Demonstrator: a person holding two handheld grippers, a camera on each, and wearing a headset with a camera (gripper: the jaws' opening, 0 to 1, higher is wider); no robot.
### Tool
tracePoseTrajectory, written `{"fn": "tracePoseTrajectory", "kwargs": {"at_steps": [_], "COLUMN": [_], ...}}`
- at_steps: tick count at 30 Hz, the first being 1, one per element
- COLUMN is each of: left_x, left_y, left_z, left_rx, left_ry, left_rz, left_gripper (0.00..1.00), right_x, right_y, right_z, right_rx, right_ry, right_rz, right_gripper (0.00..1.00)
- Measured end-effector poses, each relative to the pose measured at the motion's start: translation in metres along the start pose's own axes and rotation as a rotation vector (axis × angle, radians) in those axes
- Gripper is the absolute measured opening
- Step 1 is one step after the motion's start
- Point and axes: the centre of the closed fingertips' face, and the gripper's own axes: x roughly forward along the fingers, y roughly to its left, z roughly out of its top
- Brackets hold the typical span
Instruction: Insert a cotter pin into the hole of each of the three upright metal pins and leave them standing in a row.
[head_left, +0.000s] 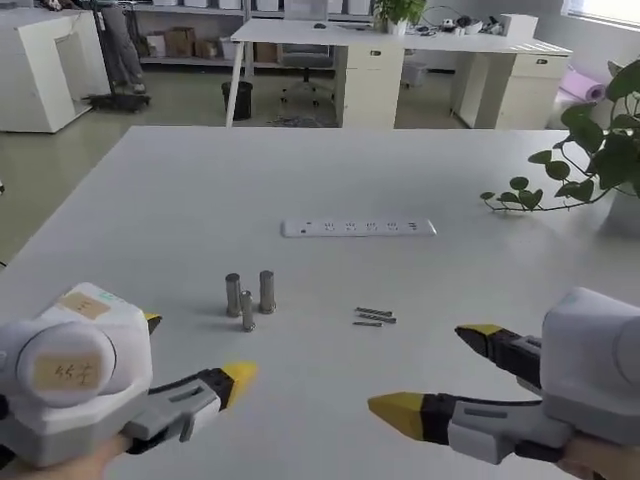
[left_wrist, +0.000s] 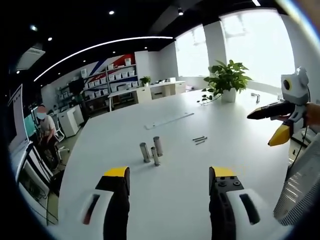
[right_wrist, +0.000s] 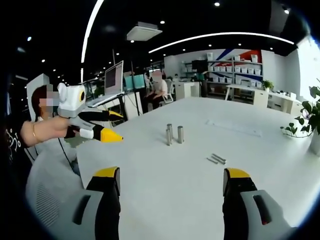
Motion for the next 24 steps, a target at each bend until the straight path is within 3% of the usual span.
{"fn": "tracePoseTrajectory", "kwargs": {"at_steps": [5,10,18,24], "left_x": [0.025,0.046,0.080,0.101], "left_y": [0.010,0.012,0.021,0.028], "left_z": [-0.004,-0.007,-0.018,-0.020], "left_rx": [0.000,-0.001,0.009,-0.002], "left_ry": [0.005,0.010,0.045,0.040], "left_rz": [-0.004,-0.022,-0.013,-0.023], "left_gripper": [0.54,0.46,0.36,0.31], "right_x": [0.003,0.010,0.023,0.030], "right_y": [0.003,0.004,0.005,0.005], "right_z": [0.007,0.011,-0.003,-0.009], "right_rx": [-0.013,-0.007,-0.030,-0.031], "right_ry": [-0.010,-0.036,0.011,0.030], "right_rz": [0.017,0.036,0.045,0.057], "right_gripper": [0.81,0.78,0.75,0.74]}}
